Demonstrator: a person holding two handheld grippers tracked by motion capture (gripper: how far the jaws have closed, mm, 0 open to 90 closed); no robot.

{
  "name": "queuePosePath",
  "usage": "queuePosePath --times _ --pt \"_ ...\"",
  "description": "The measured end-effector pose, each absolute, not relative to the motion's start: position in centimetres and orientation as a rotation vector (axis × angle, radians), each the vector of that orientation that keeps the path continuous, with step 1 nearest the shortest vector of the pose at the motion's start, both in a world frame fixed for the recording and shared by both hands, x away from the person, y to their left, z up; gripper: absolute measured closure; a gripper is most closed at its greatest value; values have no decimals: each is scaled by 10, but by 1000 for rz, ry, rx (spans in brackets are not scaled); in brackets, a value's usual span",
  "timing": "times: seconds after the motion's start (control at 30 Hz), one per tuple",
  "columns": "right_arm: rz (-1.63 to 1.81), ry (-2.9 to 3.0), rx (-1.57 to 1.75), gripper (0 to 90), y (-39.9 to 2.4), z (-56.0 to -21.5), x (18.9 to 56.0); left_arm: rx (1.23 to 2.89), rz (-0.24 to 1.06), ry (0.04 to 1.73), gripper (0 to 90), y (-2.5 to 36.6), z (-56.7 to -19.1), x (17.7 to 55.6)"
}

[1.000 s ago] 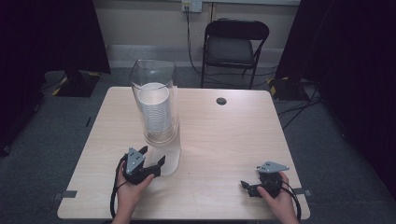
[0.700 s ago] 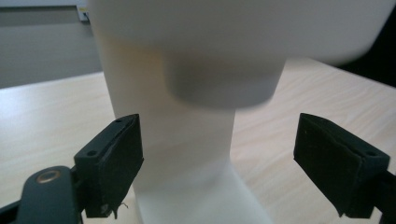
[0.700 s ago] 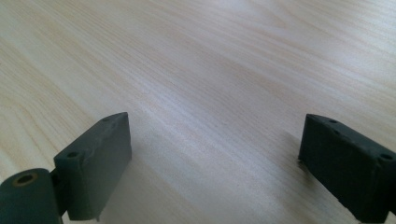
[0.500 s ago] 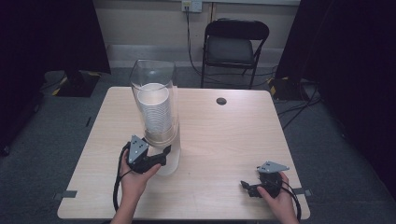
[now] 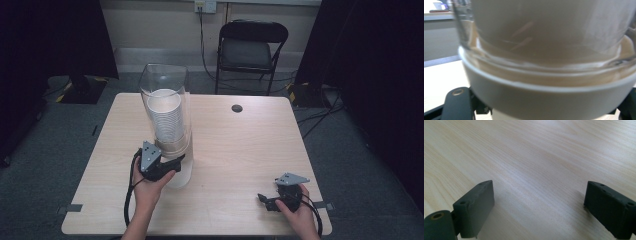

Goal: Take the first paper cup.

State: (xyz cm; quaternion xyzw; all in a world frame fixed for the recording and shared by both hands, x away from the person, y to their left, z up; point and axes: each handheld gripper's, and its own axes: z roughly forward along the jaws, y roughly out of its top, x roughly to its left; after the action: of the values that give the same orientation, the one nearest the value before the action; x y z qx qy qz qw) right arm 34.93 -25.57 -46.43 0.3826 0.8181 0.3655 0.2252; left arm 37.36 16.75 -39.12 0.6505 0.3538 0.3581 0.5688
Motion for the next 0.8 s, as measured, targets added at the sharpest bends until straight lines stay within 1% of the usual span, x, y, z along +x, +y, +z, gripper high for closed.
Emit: queuePosePath --times 0.03,0.07,0.1,0.2,0.27,0.5,0.8 --pt "1008 2257 1055 85 -256 -464 349 1521 831 832 234 168 -391 374" --pt "1008 2256 1055 85 -256 -464 349 1518 828 836 269 168 -392 375" --pt "1008 2256 1055 85 -256 -464 349 1521 834 832 269 168 -392 375" --pt "1008 2257 1055 85 -256 -464 349 1541 851 821 334 170 -392 376" --pt "1008 2257 1055 85 -256 -464 349 1548 837 815 346 170 -392 377" --pt "1008 2257 1055 85 -256 -464 349 1544 821 821 353 168 -395 378" --pt "1008 2256 1055 85 -256 -464 349 1535 853 806 356 165 -398 377"
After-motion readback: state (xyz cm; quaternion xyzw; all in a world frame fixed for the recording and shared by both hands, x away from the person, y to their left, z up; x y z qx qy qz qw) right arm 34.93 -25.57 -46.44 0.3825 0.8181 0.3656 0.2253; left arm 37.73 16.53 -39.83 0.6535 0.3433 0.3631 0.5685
